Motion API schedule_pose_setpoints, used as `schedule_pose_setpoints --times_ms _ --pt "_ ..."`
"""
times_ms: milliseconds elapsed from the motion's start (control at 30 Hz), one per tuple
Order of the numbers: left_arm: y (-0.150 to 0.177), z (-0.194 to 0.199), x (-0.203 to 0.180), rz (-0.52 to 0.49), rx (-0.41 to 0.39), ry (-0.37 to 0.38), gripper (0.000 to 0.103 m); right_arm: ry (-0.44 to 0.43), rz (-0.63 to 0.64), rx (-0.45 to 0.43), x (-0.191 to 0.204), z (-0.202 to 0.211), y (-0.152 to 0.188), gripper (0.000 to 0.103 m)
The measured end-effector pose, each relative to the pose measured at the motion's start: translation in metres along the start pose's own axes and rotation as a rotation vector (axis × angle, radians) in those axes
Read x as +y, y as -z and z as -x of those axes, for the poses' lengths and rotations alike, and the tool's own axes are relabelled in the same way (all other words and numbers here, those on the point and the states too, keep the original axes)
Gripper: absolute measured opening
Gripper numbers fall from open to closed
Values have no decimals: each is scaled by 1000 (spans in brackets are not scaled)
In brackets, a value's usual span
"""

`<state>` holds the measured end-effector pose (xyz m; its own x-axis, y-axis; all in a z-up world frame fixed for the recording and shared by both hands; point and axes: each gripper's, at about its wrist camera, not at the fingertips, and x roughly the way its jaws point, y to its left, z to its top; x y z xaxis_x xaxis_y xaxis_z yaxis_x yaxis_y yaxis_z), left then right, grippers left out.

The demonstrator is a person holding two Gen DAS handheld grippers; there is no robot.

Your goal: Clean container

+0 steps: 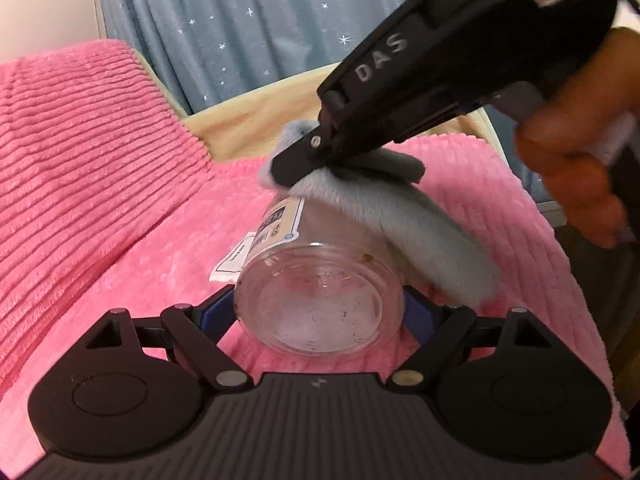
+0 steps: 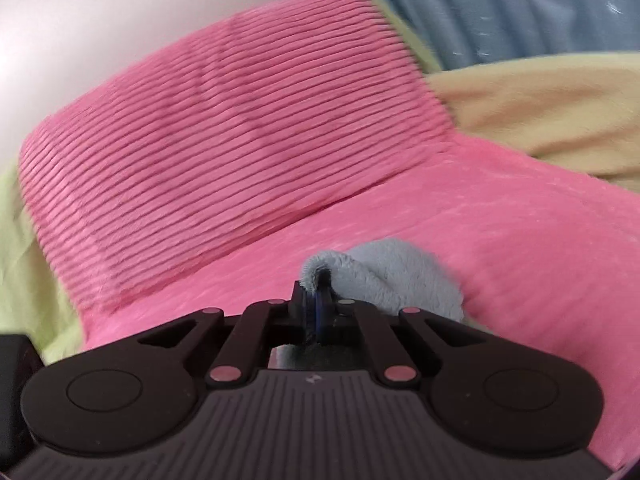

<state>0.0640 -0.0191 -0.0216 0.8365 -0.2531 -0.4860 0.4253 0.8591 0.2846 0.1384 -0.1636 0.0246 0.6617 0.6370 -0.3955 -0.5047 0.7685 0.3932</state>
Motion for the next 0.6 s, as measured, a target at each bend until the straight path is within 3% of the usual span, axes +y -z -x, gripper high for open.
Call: schedule_pose_setpoints --times_ms 233,333,467,600 --pt "7 2 37 338 -18 152 88 0 13 -6 2 3 4 1" --pt "10 -2 49 429 -22 190 86 -2 11 -6 2 4 4 1" --pt "8 -6 53 423 -24 190 85 -48 26 17 7 6 6 3" --pt "4 -2 36 268 -18 119 85 -169 85 88 29 8 16 3"
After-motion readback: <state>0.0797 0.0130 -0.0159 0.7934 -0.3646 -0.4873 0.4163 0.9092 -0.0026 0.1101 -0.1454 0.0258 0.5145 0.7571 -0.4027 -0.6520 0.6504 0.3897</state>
